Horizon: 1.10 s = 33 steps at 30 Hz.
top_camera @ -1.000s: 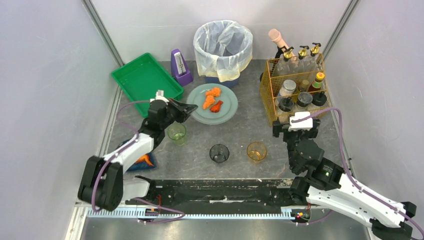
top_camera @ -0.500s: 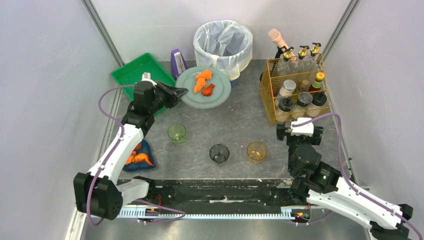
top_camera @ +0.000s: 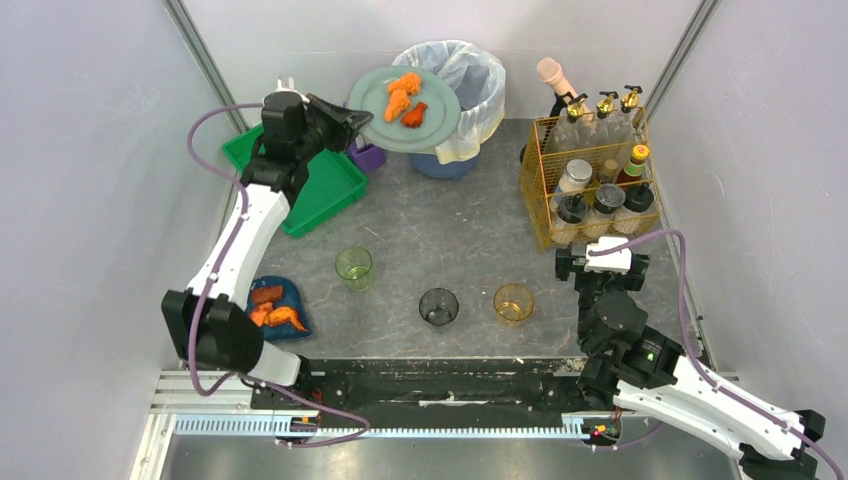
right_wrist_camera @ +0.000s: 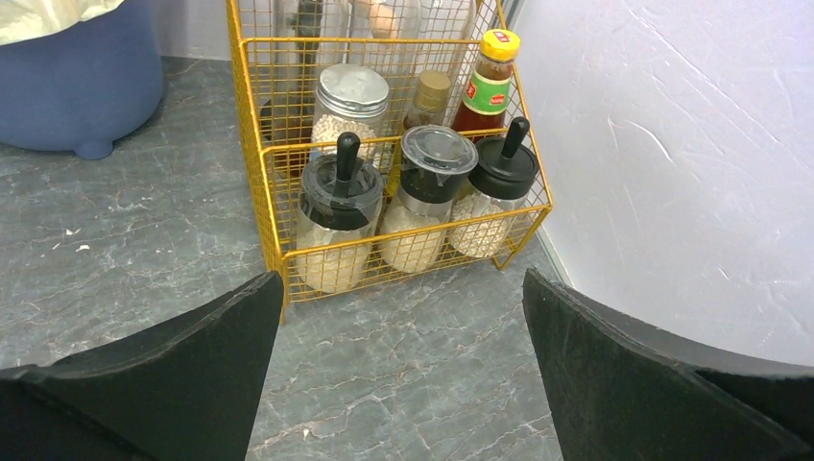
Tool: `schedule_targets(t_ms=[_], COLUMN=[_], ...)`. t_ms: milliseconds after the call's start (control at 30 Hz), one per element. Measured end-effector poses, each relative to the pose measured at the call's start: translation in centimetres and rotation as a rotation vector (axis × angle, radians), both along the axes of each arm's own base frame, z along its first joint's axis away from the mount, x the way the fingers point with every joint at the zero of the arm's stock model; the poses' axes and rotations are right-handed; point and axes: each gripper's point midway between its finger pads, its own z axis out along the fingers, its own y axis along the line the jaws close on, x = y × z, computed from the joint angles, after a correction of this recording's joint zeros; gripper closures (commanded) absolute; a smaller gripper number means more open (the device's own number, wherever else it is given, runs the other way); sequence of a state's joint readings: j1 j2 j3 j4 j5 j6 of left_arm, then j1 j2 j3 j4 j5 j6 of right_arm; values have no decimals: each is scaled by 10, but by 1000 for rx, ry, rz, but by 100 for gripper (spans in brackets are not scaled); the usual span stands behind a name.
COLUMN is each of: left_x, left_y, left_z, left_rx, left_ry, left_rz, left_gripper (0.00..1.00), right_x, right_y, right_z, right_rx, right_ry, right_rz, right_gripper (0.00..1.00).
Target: Clear the kitchen counter
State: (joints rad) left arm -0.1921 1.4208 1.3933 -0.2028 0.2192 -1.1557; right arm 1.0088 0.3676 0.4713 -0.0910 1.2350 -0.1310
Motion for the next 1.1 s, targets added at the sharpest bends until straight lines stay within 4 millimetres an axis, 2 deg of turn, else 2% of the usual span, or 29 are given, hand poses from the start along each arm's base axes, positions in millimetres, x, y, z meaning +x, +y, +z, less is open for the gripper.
schedule_targets(t_ms=[133,267,500,667,833,1100], left_x=[35,72,133,161,167,162], left_y=[1,3,5,3,-10,-42], left_z=[11,13,-8,-24,-15,1], left_rx=[26,58,126,264,398,689], left_ry=[-15,-17,-9,-56,-161,-344], left_rz=[27,65,114,113,73,-10], left_gripper=[98,98,98,98,98,98], right_x=[0,0,2,3,3,4], right_y=[0,1,3,5,5,5], right_z=[-3,-4,-9,-13,-13,-16], right_rx=[-11,-13,-45,-73,-83,-95], right_ry=[5,7,23,37,40,45], right_rz=[0,1,3,4,4,4], right_gripper=[2,2,2,2,2,2])
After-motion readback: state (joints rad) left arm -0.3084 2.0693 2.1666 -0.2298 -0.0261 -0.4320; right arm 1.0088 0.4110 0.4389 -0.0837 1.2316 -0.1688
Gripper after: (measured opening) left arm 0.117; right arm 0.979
